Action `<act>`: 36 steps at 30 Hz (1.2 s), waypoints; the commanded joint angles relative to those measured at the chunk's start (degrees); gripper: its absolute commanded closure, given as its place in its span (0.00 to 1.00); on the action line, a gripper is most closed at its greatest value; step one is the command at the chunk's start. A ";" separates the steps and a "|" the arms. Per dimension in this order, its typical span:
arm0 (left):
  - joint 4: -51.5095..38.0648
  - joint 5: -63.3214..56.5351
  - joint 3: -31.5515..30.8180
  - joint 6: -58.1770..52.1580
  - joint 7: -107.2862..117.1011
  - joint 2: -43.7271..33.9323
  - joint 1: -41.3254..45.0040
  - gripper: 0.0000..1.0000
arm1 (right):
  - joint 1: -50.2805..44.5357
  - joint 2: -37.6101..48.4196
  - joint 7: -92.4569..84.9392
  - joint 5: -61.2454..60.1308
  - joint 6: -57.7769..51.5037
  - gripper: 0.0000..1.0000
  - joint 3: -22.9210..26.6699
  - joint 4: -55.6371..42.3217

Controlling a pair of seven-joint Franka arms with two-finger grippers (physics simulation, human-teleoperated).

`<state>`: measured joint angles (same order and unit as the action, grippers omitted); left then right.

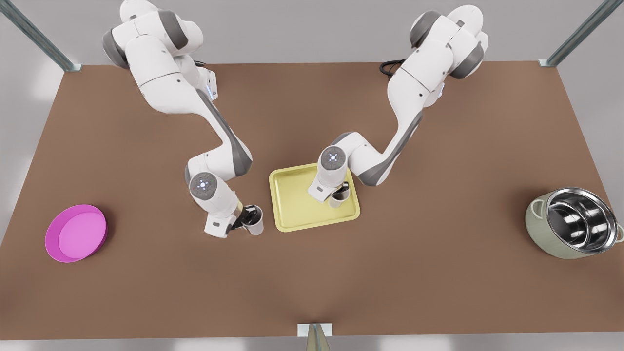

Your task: Use both arms to respectively pick up the white IKEA cups from the middle-left and middle-right positions, then place the white IKEA cups onto the middle-middle tray, ensuring that the cups remain upright and do not tip over

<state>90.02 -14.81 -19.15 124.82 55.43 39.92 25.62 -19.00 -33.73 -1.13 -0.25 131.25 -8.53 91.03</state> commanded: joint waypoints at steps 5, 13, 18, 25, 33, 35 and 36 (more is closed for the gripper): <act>0.07 -0.22 -0.01 0.51 22.44 0.33 -0.04 0.42 | -7.36 -5.47 59.40 -0.01 -0.38 0.79 0.01 -7.27; 0.07 -0.31 -0.01 0.51 22.44 0.16 -0.40 0.00 | -9.04 -6.44 59.05 0.52 -0.56 0.79 0.01 -2.26; -0.55 -0.13 -0.10 -1.77 22.62 -1.77 -0.57 0.00 | -9.04 -7.23 58.70 0.51 -0.56 0.78 0.01 -2.26; -2.48 0.22 -0.10 -12.05 22.62 -7.31 -1.80 0.00 | -8.86 -7.23 58.78 0.60 -0.56 0.00 0.01 -2.70; -24.19 7.33 -0.10 -54.16 -30.99 -11.09 -31.68 0.00 | -7.90 -3.01 57.12 0.60 -6.71 0.00 0.01 -2.52; -12.00 9.79 10.26 -51.09 -48.82 -24.35 -24.75 0.00 | -6.05 0.06 51.14 0.51 -12.33 0.00 0.01 -2.70; -9.42 10.85 11.68 -50.29 -49.72 -27.00 -23.51 0.00 | -3.51 1.20 46.15 -0.01 -14.09 0.00 0.01 -2.87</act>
<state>77.08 -6.20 -9.90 82.38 54.68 16.84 0.62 -23.53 -33.56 49.31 0.30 124.18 -8.54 88.22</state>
